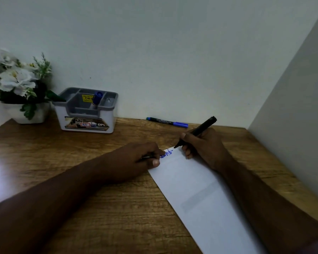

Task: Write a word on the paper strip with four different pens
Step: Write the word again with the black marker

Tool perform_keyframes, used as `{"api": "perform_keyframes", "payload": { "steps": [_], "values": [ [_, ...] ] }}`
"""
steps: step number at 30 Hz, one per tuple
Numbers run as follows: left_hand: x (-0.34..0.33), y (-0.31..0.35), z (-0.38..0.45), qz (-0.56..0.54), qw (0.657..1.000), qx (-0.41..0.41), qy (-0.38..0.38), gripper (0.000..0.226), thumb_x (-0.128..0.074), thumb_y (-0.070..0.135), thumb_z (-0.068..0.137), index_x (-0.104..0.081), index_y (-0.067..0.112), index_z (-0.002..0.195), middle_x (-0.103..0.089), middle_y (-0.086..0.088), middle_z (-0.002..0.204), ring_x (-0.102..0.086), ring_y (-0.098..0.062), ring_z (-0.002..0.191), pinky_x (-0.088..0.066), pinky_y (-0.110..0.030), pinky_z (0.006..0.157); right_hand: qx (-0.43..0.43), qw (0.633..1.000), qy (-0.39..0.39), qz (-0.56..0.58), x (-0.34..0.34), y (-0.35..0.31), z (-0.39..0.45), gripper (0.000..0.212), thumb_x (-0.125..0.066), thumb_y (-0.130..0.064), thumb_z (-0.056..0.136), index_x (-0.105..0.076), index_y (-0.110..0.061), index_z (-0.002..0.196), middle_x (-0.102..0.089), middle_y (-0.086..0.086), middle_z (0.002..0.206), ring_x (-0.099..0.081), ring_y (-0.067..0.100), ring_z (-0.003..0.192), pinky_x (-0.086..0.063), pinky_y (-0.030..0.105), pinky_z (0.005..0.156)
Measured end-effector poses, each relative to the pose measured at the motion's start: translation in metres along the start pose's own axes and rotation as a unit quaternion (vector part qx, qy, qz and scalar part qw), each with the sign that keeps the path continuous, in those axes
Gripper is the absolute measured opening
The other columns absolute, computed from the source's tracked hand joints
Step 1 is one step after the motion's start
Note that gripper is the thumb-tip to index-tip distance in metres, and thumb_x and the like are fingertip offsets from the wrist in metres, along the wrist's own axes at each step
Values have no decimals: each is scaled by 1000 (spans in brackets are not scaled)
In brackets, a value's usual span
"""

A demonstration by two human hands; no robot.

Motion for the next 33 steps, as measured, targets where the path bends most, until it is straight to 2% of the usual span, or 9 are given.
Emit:
{"api": "perform_keyframes", "payload": {
  "steps": [3,5,9,11,17,19,21,27,33],
  "values": [
    [0,0,1,5,1000,7,0,14,-47,36,95,-45,45,85,-51,27,86,-49,15,79,-33,-14,62,6,1000,-1,-9,-1,0,0,22,-63,-8,89,-71,-1,70,-66,11,55,-59,17,43,-52,27,43],
    [-1,0,1,4,1000,8,-2,14,-47,36,95,-45,45,85,-55,23,95,-51,8,86,-38,-16,67,8,1000,-4,-18,-2,1,0,22,-63,-9,88,-71,-4,69,-67,13,57,-60,17,44,-52,27,44],
    [-1,1,1,-8,1000,2,-4,9,-49,35,95,-49,42,89,-58,21,100,-53,3,90,-44,-22,72,11,999,-24,-29,-2,4,1,19,-65,-11,88,-72,5,80,-68,14,61,-61,17,47,-52,26,44],
    [-1,0,1,-6,1000,5,-5,4,-50,35,94,-51,38,95,-61,12,108,-55,-2,95,-49,-30,81,3,999,-37,-30,-2,5,1,20,-65,-11,88,-70,8,84,-67,13,59,-60,16,47,-50,25,43],
    [-1,2,-1,-4,1000,5,-7,14,-51,34,94,-47,47,89,-60,7,126,-55,-7,109,-49,-35,93,-2,1000,-18,-15,-1,2,-1,19,-64,-7,88,-68,8,77,-63,6,48,-56,13,38,-48,22,40],
    [-1,-1,0,0,1000,10,-7,7,-51,35,94,-52,42,96,-59,8,129,-54,-6,111,-48,-35,94,1,1000,-18,-19,-2,0,-2,19,-64,-7,89,-69,8,77,-63,5,47,-55,12,38,-48,21,40],
    [-1,-3,0,4,1000,15,-4,14,-50,36,94,-56,30,106,-58,8,131,-54,-6,112,-48,-36,95,2,999,-21,-26,-2,0,-3,19,-64,-8,88,-69,8,79,-63,7,48,-55,13,38,-48,22,41],
    [-1,-4,1,6,1000,20,-5,27,-45,35,97,-56,26,119,-59,7,128,-55,-9,110,-48,-40,95,-4,1000,-2,-23,0,1,-2,19,-65,-9,88,-69,3,73,-62,13,50,-55,17,39,-49,24,41],
    [-2,-5,2,4,1000,13,-4,13,-46,35,96,-55,31,105,-57,10,132,-54,-6,111,-48,-37,94,-12,1000,23,-4,3,3,0,19,-64,-5,88,-67,12,80,-61,19,56,-55,19,41,-50,26,41]
  ]
}}
Point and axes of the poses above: each hand's wrist, its own z-axis towards the middle knuckle, its own x-axis out of the back of the hand, y = z × x, the point moved 5 cm from there along z, towards the middle knuckle
